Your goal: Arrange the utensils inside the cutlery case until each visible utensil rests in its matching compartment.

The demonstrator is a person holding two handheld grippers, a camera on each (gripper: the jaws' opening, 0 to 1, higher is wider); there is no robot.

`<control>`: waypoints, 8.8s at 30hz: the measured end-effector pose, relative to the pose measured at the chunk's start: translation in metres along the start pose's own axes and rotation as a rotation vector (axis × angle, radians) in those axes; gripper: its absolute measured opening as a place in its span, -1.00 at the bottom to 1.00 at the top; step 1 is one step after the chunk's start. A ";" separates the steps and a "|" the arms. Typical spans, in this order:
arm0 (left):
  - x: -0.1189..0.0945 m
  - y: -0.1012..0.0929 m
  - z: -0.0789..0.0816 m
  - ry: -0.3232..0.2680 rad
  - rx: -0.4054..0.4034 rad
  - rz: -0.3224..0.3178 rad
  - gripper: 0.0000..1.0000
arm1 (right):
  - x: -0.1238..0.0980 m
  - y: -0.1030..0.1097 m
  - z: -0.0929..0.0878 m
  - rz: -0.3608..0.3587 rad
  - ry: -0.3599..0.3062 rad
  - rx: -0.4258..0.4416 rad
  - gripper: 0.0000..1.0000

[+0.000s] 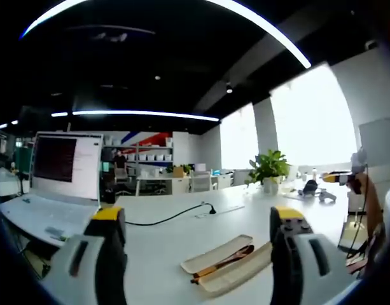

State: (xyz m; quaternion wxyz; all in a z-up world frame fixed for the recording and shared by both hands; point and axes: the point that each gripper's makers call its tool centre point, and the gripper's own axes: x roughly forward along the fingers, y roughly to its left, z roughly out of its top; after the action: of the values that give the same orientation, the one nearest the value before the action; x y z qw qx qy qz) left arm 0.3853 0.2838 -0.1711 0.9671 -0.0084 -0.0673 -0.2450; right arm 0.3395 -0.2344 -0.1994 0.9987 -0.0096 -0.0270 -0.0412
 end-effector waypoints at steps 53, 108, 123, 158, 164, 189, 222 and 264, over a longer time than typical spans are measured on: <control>0.003 0.009 -0.006 0.047 -0.003 0.012 1.00 | -0.002 -0.002 0.002 -0.006 0.009 0.008 0.98; 0.023 0.004 -0.048 0.204 0.094 -0.024 0.51 | 0.023 0.057 -0.006 0.182 0.016 -0.038 0.98; 0.033 0.018 -0.064 0.305 0.148 -0.054 0.50 | 0.051 0.077 -0.002 0.262 0.065 -0.155 0.98; 0.068 0.019 -0.155 0.777 0.593 -0.487 -0.10 | 0.100 0.175 -0.042 0.677 0.314 -0.344 0.62; 0.064 0.015 -0.177 0.860 0.603 -0.563 -0.10 | 0.110 0.192 -0.060 0.758 0.384 -0.413 0.43; 0.060 0.011 -0.213 1.037 0.601 -0.701 -0.43 | 0.118 0.262 -0.130 1.071 0.633 -0.649 -0.15; 0.054 -0.002 -0.220 1.321 0.564 -0.854 -0.79 | 0.084 0.292 -0.177 1.309 0.852 -0.796 -0.51; 0.061 0.014 -0.189 1.171 0.399 -0.787 -0.93 | 0.075 0.302 -0.152 1.304 0.851 -0.932 -1.00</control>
State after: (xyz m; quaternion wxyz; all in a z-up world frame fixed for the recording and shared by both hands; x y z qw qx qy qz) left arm 0.4688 0.2579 -0.3502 0.6680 0.3250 0.4192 -0.5219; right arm 0.4477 0.0573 -0.3522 0.6446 -0.4100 0.3743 0.5257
